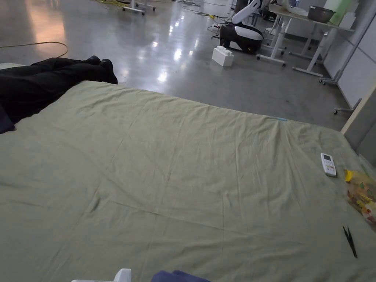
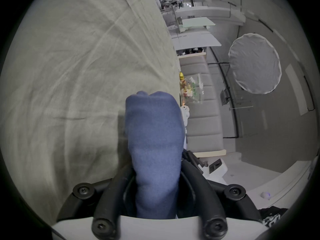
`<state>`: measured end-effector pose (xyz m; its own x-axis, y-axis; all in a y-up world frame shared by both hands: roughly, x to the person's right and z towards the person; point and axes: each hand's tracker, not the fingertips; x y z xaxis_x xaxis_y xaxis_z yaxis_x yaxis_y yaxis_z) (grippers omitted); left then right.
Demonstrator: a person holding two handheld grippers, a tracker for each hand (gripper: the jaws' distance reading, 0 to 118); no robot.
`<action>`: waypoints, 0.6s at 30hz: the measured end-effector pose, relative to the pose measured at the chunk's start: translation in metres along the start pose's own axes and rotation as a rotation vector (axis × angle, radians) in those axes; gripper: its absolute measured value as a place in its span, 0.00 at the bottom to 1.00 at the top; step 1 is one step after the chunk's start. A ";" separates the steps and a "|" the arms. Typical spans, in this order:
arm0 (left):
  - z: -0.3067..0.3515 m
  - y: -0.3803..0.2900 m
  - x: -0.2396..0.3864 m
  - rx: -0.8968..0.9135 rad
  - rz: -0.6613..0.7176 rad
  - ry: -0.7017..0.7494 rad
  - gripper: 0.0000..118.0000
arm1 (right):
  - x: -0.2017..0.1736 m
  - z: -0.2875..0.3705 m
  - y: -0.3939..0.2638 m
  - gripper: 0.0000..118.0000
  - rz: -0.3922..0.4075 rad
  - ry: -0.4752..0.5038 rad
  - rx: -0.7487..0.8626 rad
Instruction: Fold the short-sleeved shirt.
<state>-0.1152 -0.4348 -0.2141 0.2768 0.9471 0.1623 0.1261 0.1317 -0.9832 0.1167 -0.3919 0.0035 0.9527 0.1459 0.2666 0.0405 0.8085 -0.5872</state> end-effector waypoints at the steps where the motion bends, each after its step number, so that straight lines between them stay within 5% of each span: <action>1: 0.002 -0.001 0.003 -0.003 0.010 -0.009 0.17 | 0.000 0.000 0.002 0.01 0.003 0.001 -0.003; 9: 0.049 0.022 0.023 0.061 -0.018 -0.041 0.17 | 0.011 0.011 0.058 0.01 0.023 -0.015 0.036; 18: 0.193 0.095 0.005 0.188 -0.036 0.155 0.17 | 0.041 0.010 0.166 0.01 -0.007 -0.038 0.220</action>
<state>-0.2861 -0.3613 -0.3231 0.4198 0.8867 0.1939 -0.0367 0.2300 -0.9725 0.1591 -0.2460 -0.0750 0.9405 0.1581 0.3008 -0.0240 0.9139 -0.4052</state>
